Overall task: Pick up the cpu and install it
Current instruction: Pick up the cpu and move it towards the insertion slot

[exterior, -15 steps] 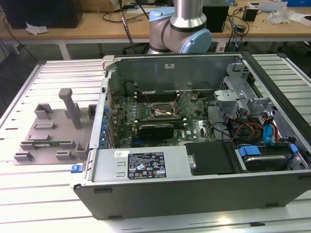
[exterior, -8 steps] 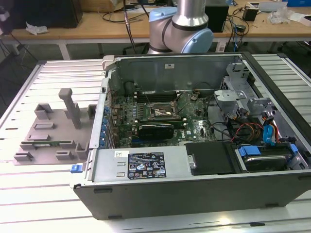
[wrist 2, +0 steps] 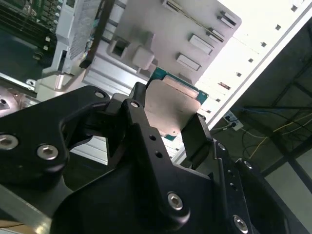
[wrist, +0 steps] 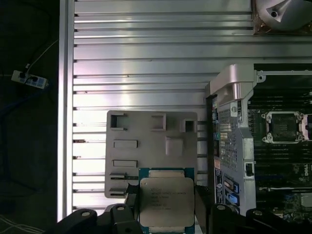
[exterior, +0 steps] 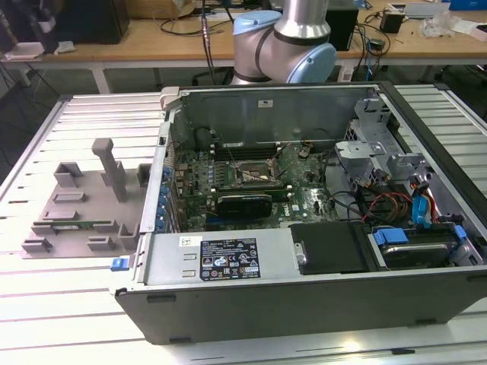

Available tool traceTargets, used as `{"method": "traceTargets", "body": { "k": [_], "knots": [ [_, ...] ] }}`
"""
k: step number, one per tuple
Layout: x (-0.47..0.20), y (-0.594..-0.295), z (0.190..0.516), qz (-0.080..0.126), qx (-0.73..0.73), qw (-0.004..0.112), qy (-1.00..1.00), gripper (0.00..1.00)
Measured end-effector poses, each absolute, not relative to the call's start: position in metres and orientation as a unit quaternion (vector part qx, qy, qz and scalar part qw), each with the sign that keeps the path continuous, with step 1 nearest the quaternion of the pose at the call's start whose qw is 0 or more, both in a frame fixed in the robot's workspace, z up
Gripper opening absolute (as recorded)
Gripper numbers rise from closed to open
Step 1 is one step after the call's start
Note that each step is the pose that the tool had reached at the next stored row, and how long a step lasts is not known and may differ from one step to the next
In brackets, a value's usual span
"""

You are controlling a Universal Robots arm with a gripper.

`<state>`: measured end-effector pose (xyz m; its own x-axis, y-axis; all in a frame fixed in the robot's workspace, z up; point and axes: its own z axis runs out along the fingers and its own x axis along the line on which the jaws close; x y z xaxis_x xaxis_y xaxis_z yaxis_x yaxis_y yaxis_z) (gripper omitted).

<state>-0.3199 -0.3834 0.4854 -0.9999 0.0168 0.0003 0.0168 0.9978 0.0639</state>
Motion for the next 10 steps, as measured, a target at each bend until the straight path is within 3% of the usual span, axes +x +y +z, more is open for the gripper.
{"method": "traceTargets", "body": {
  "k": [10],
  "knots": [
    [-0.265, -0.383, 0.485, 0.032, 0.008, -0.001, 0.999, 0.54]
  ]
}}
